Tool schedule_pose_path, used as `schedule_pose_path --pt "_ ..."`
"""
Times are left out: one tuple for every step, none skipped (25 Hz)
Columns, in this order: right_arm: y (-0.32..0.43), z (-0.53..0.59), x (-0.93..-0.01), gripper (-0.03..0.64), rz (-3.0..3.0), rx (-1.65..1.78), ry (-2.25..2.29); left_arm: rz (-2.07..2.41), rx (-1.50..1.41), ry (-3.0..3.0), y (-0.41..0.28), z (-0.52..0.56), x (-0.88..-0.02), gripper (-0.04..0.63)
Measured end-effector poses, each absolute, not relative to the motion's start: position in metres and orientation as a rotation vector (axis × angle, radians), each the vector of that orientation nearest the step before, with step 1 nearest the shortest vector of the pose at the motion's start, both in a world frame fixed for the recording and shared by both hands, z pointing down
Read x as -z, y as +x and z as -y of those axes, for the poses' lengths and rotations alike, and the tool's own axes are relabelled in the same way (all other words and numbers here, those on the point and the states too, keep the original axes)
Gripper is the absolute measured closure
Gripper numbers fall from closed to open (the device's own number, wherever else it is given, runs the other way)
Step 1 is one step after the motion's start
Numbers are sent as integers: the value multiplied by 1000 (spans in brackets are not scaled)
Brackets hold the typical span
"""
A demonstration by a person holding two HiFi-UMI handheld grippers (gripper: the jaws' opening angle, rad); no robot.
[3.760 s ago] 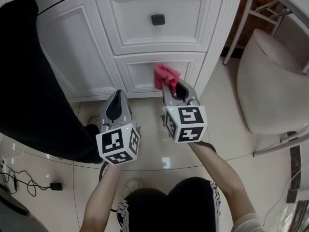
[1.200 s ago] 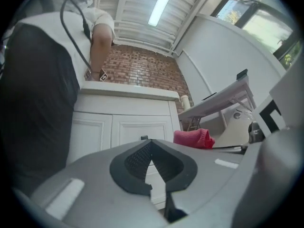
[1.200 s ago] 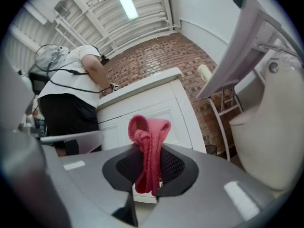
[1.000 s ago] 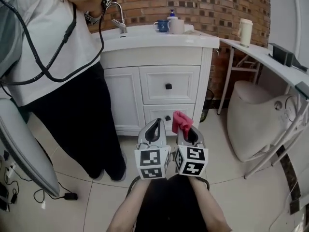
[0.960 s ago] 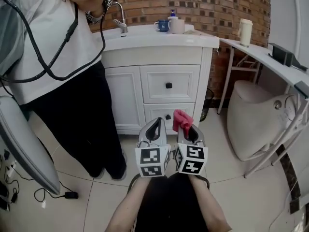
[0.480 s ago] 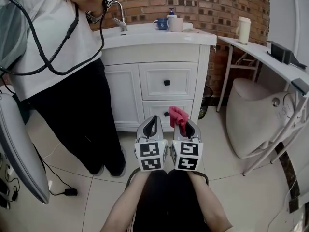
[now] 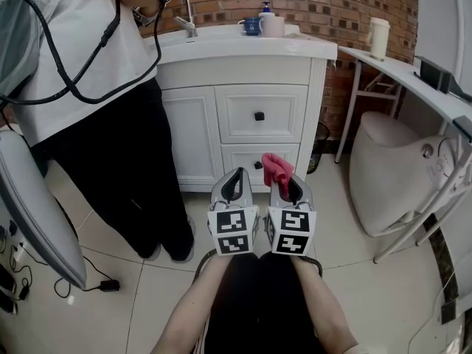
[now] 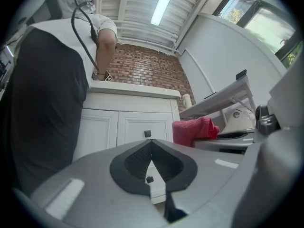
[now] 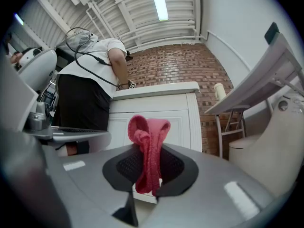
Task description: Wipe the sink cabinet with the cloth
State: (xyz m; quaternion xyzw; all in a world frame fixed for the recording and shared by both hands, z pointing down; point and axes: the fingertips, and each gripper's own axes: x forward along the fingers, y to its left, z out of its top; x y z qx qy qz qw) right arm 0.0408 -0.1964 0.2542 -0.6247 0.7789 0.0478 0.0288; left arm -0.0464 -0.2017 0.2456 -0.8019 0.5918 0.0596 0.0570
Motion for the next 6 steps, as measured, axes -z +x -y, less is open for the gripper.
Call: schedule_pose_path --pt "41 197 -254 555 -2403 -149 -1927 -1796 -181 -2431 -47 202 -246 583" --pt "42 197 -254 555 -2403 -150 -1928 -1793 -185 -2435 -46 202 -246 583" --pt "43 197 -254 555 -2401 -150 -1930 -1788 -190 -2441 -44 202 -246 583" --pt "45 197 -253 555 -2398 -150 -1932 -1782 -194 -2446 -42 202 -245 583" --pt "47 197 -253 555 -2394 -150 -1935 -1776 -197 -2450 -40 202 -245 583" --pt "48 197 -253 555 -2390 -149 -1937 -1771 -199 -2453 -38 202 -245 583"
